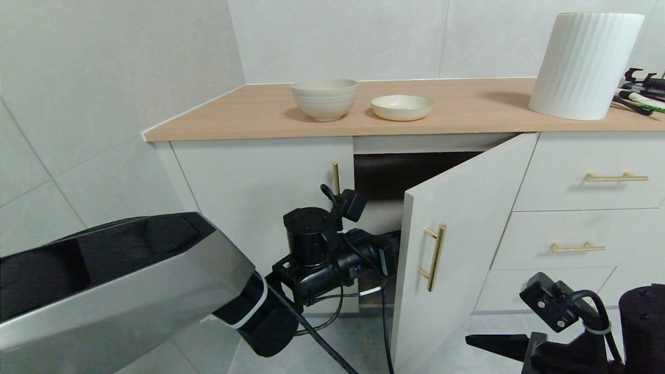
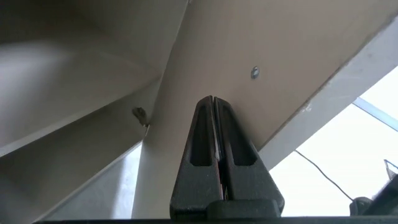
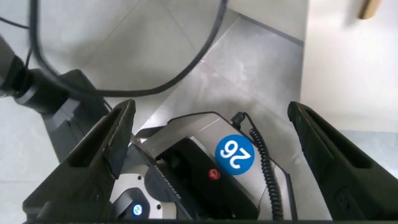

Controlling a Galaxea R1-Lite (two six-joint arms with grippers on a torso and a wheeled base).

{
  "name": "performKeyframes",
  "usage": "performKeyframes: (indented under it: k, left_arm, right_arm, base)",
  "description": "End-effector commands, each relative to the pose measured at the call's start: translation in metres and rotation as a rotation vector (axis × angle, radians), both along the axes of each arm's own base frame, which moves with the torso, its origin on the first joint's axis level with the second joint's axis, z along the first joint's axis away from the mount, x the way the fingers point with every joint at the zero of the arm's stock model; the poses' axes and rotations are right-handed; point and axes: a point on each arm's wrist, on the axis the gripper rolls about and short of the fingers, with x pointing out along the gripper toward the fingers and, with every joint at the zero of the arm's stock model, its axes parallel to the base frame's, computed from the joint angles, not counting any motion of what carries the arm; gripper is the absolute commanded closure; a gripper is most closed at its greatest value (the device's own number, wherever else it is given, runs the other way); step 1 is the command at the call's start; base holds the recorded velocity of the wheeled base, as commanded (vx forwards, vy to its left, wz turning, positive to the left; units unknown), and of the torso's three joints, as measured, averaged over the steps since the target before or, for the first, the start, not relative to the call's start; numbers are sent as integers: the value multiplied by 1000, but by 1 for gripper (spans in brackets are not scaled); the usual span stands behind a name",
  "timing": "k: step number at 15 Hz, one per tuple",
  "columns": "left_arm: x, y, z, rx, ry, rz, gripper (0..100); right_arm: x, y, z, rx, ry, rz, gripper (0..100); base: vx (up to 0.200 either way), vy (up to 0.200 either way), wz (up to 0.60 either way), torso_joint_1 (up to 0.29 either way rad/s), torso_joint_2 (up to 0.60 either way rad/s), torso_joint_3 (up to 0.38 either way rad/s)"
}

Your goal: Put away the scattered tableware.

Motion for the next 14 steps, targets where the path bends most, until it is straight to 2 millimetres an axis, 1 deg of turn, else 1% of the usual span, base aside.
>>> performKeyframes:
  k: [1,3,5,7,8,9,10,11,12,13,14]
  left_arm:
    - [-4,-3,0,2,0,-7,100]
    - [-12,-7,5,-2,-11,-27,100]
    - [-21,-16,9,11,-40,-58,100]
    - [-36,-37,9,68,-53,-124,100]
    - [-40,-48,11,82,-64,-149,100]
    - [-47,-67,18,89,-67,-193,100]
    - [-54,-77,20,97,-60,-218,100]
    - [-77,-93,22,111,-52,-276,100]
    - [-83,-95,22,111,-53,-288,100]
    - [-85,-92,23,114,-49,-285,100]
    - [-85,-85,24,120,-43,-272,100]
  right_arm:
    - [-2,2,0,0,0,12,0]
    - [-5,3,1,6,-2,30,0]
    - [-10,5,-1,3,2,56,0]
    - [-24,8,6,39,-28,137,0]
    - [-31,8,10,60,-42,174,0]
    - [-39,7,14,81,-54,214,0]
    - [-43,6,15,88,-61,239,0]
    - [-48,3,16,81,-97,281,0]
    - [-49,2,14,66,-112,293,0]
    - [-49,1,12,56,-119,297,0]
    - [-50,1,12,52,-124,301,0]
  base:
    - [0,0,0,0,0,0]
    - [0,0,0,0,0,0]
    - [0,0,0,0,0,0]
    - [0,0,0,0,0,0]
    - [0,0,0,0,0,0]
    - [0,0,0,0,0,0]
    - [0,0,0,0,0,0]
    - [0,0,0,0,0,0]
    - [0,0,0,0,0,0]
    - [0,0,0,0,0,0]
    - [0,0,0,0,0,0]
